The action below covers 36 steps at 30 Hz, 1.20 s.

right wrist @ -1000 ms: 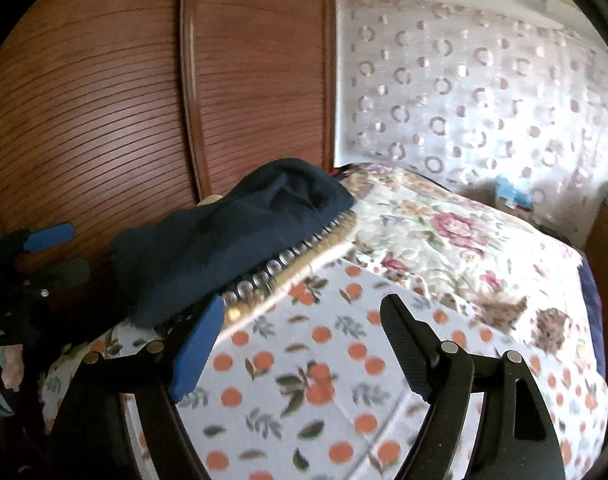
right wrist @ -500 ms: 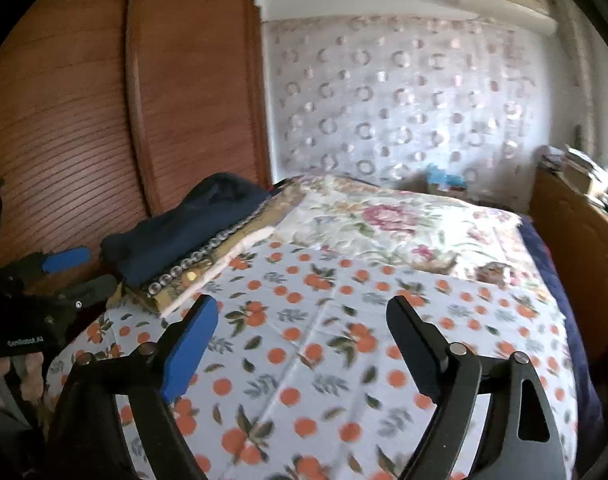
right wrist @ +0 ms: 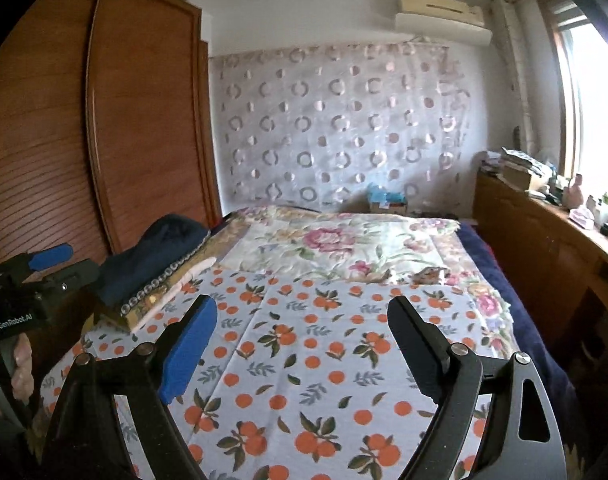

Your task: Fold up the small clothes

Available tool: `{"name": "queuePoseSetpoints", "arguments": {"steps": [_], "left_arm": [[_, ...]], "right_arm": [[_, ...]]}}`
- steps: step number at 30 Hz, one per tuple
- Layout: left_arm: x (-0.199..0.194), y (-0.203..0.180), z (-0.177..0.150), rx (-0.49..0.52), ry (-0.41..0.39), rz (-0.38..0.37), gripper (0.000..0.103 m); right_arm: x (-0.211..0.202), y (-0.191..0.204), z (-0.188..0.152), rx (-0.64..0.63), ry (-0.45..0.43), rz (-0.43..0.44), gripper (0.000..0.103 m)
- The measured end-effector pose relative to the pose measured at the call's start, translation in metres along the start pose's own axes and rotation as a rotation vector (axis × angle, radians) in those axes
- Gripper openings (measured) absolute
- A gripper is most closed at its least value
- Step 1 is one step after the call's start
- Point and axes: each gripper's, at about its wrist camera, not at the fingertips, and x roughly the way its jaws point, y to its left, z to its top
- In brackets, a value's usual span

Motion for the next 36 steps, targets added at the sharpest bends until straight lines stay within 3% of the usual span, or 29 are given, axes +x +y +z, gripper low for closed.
{"name": "queuePoseSetpoints", "arguments": {"steps": [12,36], "left_arm": [[-0.012,-0.006,0.009,-0.006,-0.029,-0.003,0.085],[-0.012,-0.004,0.008,-0.006,-0.031,-0.003,0.085]], "right_arm": [[-0.021,0.006,-0.017,0.005,-0.057,-0.032,0.088],[-0.02,-0.01,-0.018,0.011,-0.056,-0.028,0.088]]}}
